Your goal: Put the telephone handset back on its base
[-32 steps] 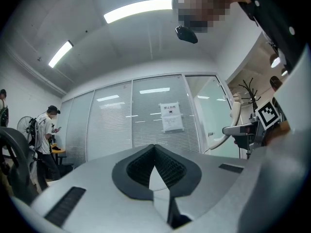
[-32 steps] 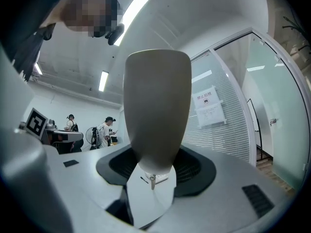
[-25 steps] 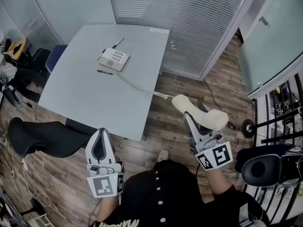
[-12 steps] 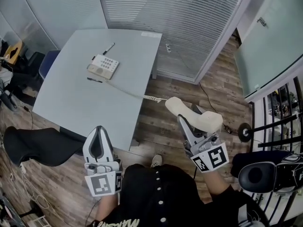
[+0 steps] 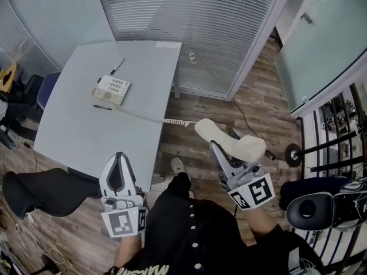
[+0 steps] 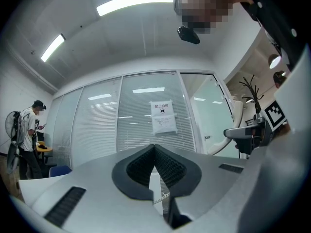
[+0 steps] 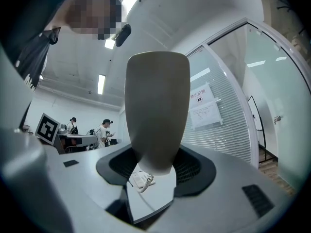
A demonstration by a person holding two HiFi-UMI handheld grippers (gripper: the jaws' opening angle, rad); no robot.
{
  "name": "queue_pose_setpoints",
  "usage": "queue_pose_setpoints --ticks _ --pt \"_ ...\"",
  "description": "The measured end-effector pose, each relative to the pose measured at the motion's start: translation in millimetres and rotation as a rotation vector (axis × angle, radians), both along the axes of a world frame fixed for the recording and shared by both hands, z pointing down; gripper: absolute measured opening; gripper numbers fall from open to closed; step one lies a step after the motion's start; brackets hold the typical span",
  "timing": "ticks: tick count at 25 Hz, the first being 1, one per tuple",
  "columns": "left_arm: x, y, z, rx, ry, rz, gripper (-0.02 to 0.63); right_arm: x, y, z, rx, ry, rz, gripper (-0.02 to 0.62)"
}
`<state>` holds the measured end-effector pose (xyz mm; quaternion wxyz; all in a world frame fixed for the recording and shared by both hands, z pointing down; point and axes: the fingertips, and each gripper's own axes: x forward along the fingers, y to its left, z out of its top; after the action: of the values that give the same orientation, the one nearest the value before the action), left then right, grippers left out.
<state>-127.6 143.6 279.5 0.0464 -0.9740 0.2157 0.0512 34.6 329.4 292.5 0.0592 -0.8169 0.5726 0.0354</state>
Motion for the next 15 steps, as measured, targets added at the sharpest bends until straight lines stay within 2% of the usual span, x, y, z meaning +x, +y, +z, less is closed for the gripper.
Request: queue_pose_setpoints --ticks 15 --pt "96 -48 -3 0.006 0.015 0.006 0.014 85 -51 -3 0.001 0.012 -0.022 0.229"
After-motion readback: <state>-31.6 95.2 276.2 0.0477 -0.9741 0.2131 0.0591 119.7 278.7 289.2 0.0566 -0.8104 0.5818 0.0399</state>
